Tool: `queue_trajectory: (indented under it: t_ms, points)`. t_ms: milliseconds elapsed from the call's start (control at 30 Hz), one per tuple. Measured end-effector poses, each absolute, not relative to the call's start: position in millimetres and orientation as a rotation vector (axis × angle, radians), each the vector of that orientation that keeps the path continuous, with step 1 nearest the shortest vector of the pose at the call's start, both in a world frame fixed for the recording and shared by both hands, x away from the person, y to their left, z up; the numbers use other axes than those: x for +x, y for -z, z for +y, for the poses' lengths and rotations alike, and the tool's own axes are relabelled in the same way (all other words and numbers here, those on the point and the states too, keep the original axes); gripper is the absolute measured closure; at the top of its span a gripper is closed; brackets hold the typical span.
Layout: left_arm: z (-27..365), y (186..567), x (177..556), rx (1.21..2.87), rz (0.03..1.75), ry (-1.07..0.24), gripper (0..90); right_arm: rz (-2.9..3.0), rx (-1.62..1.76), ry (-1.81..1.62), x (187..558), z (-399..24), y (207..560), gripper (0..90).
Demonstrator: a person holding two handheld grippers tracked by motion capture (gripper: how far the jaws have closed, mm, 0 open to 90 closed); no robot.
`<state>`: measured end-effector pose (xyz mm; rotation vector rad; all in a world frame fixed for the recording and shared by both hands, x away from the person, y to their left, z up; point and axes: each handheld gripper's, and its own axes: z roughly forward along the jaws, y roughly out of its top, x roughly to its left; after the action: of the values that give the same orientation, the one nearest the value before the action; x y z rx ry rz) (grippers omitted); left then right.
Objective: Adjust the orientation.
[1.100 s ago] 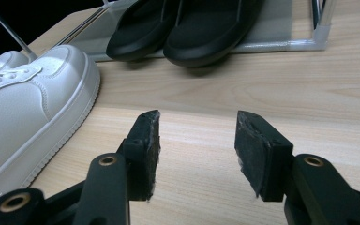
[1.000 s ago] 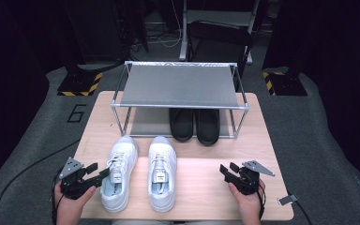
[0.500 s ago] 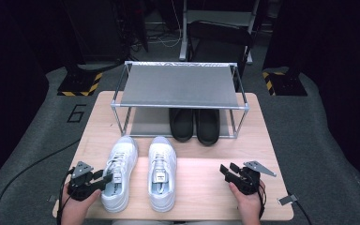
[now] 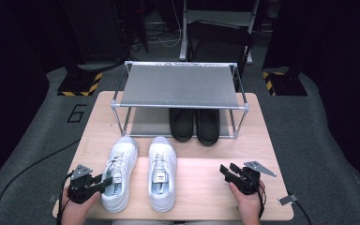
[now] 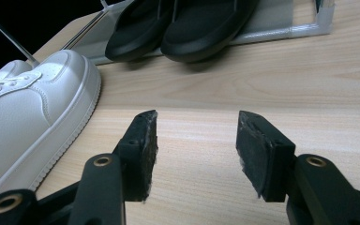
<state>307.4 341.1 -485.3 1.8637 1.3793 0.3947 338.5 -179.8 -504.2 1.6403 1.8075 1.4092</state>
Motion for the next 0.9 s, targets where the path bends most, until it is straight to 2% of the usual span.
queue_trajectory:
  t_ms: [167,533,900]
  points:
    - [337.5,485.1,307.4,1.861,1.396,-0.439,62.7,1.805,1.653,-1.409,339.1,-180.3,505.6,47.9]
    - [337.7,483.0,304.2,1.836,1.446,-0.522,78.1,1.803,1.665,-1.428,341.0,-181.2,509.3,48.0]
    - [338.6,485.2,305.2,1.776,1.455,-0.554,81.7,1.789,1.675,-1.426,341.7,-181.8,510.6,48.1]
